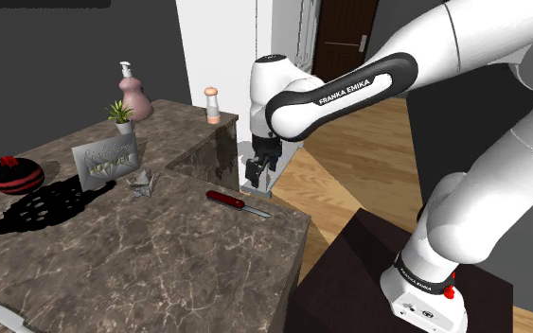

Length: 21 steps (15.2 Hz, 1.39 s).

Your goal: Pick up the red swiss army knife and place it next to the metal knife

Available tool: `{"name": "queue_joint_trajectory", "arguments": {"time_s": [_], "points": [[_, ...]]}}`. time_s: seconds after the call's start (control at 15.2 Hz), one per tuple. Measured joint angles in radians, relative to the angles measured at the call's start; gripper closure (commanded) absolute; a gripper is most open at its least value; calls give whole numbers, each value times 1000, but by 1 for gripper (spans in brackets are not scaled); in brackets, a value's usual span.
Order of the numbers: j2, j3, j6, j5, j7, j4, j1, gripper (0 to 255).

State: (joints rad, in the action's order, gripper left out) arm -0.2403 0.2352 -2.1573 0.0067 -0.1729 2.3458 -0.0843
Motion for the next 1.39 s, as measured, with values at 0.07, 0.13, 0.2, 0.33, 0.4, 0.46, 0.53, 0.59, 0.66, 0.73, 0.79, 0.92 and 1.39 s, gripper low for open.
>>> {"name": "queue_joint_trajectory", "arguments": {"time_s": [0.07,0.13,0.2,0.33,0.4,0.46,0.53,0.59,0.66,0.73,0.79,0.92,1.39], "points": [[26,8,-19,-1,-12,-6,-4,0],[61,17,-43,-5,-25,-15,-7,0],[93,22,-62,-9,-33,-28,-8,0],[169,39,-93,-23,-64,-70,-16,0],[203,44,-112,-30,-75,-83,-19,0],[242,50,-121,-40,-92,-111,-24,0],[268,51,-135,-47,-98,-122,-25,0],[283,53,-145,-52,-106,-126,-27,0],[294,53,-157,-56,-109,-125,-28,0],[302,54,-169,-60,-113,-121,-29,0],[315,54,-181,-65,-118,-120,-30,0],[335,52,-204,-74,-124,-117,-31,0],[351,51,-226,-82,-130,-110,-31,0]]}}
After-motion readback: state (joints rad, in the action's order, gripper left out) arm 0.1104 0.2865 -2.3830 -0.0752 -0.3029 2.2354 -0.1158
